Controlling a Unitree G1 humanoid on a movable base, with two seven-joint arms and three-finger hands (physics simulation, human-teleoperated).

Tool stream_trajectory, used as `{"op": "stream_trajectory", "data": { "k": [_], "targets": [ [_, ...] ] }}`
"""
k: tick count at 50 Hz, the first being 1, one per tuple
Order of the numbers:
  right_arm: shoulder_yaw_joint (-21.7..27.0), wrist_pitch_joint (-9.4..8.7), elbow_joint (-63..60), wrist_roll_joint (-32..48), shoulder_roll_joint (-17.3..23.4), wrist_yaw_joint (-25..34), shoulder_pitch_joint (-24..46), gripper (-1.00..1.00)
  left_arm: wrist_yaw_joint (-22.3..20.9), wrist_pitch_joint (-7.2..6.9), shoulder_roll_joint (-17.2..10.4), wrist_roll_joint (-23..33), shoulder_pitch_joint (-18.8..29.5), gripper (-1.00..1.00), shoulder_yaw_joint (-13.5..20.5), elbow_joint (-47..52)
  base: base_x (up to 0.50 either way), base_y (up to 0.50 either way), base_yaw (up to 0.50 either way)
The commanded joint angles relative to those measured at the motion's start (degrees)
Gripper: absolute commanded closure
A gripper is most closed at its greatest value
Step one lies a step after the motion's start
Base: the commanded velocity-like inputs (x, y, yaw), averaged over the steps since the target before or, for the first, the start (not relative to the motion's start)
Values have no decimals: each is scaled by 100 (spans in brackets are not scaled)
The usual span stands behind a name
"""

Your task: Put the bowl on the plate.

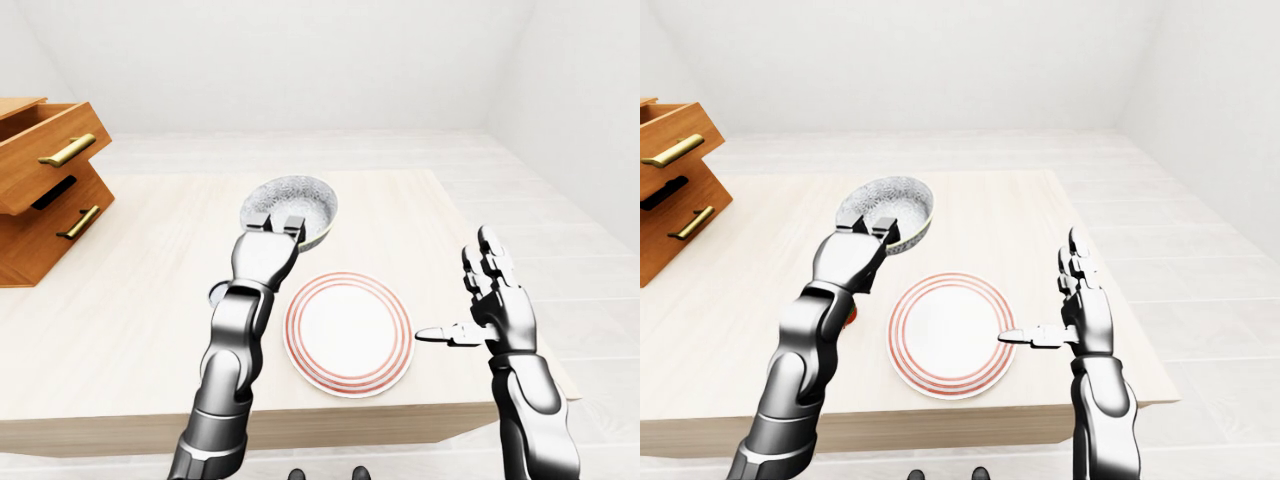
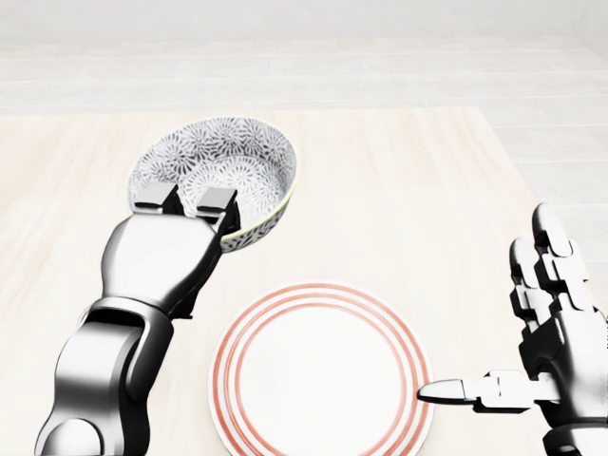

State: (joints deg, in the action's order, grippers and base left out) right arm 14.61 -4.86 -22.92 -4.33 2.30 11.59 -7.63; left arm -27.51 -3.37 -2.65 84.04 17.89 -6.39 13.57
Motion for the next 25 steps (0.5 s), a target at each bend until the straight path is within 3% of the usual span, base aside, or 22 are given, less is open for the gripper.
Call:
{"op": "stream_trajectory", "data": {
  "k": [1, 7, 17, 25],
  "targets": [
    [17, 193, 402, 9, 21, -1, 83, -100, 519, 123, 299, 115, -452, 100, -390, -24, 0, 0, 0],
    [75, 182, 419, -85, 70, 9, 77, -100, 941, 216, 352, 262, -586, 100, -498, -389, 0, 0, 0],
    [55, 267, 333, -43, 46, 4, -21, -100, 927, 287, 562, 391, -775, 100, -802, -118, 0, 0, 0],
    [71, 185, 198, -26, 45, 12, -32, -100, 1014, 333, 623, 418, -972, 100, -988, -46, 0, 0, 0]
  ]
}}
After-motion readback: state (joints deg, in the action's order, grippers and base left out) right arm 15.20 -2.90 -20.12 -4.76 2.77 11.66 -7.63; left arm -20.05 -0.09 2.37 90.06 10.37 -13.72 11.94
